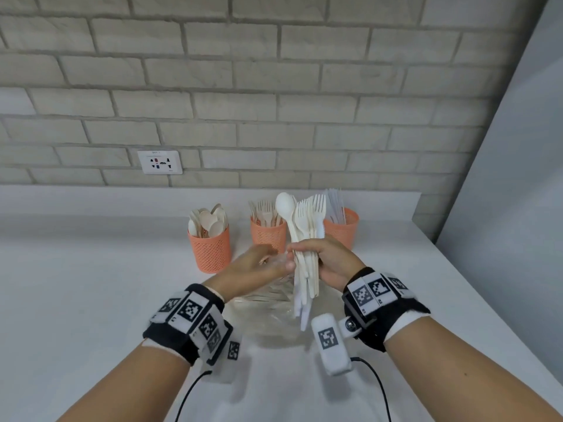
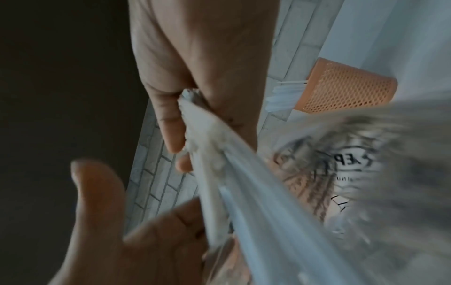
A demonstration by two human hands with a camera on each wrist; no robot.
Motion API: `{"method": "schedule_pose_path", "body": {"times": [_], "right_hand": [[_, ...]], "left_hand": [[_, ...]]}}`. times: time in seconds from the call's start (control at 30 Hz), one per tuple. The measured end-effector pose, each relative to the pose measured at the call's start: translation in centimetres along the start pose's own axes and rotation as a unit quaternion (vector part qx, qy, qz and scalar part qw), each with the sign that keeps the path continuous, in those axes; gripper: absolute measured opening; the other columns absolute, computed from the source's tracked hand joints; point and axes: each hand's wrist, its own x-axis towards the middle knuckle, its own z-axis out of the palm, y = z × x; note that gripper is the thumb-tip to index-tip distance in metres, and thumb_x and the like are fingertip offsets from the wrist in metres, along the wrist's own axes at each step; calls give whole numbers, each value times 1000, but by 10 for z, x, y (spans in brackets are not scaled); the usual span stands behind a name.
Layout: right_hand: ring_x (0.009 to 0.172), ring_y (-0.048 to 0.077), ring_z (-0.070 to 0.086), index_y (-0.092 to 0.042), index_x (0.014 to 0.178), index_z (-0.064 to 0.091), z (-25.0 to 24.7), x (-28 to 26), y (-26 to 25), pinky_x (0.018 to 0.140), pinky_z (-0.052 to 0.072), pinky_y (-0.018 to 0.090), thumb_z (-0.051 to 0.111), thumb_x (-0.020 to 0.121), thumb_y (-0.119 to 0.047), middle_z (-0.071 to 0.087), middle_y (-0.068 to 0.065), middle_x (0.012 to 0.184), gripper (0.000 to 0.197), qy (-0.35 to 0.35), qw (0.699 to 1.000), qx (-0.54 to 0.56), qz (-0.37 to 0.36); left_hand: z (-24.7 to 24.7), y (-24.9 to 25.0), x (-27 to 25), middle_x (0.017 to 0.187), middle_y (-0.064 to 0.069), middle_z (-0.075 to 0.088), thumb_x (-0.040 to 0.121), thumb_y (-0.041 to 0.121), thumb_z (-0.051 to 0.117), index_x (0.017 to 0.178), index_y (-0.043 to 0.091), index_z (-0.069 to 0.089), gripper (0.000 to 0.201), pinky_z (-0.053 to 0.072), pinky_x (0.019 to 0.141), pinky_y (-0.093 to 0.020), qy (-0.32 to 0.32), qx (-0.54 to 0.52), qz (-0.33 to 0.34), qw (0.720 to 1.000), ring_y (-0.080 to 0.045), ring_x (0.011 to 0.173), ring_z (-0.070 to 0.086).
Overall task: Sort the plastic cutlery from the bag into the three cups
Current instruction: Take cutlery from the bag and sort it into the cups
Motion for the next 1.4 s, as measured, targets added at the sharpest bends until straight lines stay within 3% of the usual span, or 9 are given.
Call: {"method": "schedule_pose_path", "body": {"times": [0.1,0.2,0.33,0.57,0.7,0.83,1.1,1.23,1.4], "right_hand": [[97,30,61,1,110,60,12,-3,-4,93,48,41,54,84,6,65,22,107,27,-50,999,-4,-18],[93,25,64,0,109,59,20,-5,-9,83,55,33,47,88,9,65,14,97,26,-76,995,-54,-32],[88,20,65,1,119,50,31,-11,-8,76,57,29,48,81,19,63,12,95,42,-98,981,-154,-61],[118,25,55,-20,142,23,22,-9,-9,96,49,35,59,70,23,53,16,130,91,-126,970,-200,-52],[105,12,57,-25,146,15,10,-13,-9,84,50,22,56,82,11,53,2,119,84,-95,976,-197,-16],[90,13,61,-14,132,45,-6,-19,-10,74,50,21,46,96,-17,60,5,109,36,-69,966,-248,8],[58,15,57,-11,116,49,-8,-18,-4,49,44,23,36,100,-20,60,7,80,22,-50,938,-342,-18],[44,14,49,-15,114,49,-8,-14,0,34,35,20,35,100,-23,55,5,66,21,-8,909,-411,-69],[43,13,54,-23,90,45,-7,-9,-4,32,35,20,35,100,-24,54,5,72,15,50,919,-377,-103]], "left_hand": [[2,11,11,110,0,63,59,83,46,107,19,50,80,48,97,-39,86,-91,26,992,-14,104,60],[10,23,12,122,3,58,70,71,51,131,19,41,81,50,93,-32,45,-189,27,981,-11,107,59],[18,31,14,106,-5,68,86,38,58,120,15,54,41,56,83,-34,21,-375,-3,927,-19,96,67],[31,31,22,109,-10,67,90,15,55,121,15,55,31,56,82,-37,75,-524,-1,848,-22,103,64],[28,28,31,106,-16,65,92,17,53,108,7,59,20,56,82,-38,75,-571,-11,817,-23,97,66],[16,26,39,96,-13,62,95,18,49,95,2,57,18,49,88,-37,104,-649,-35,753,-22,94,60],[18,25,46,111,-13,62,91,-4,46,107,-1,55,18,51,89,-32,73,-655,12,752,-17,103,61],[20,24,48,111,-12,64,91,-7,42,127,-2,44,37,58,71,-29,51,-663,27,746,-17,98,65],[17,29,51,99,-12,65,91,-3,40,105,2,59,24,54,79,-32,39,-617,34,785,-21,91,63]]}}
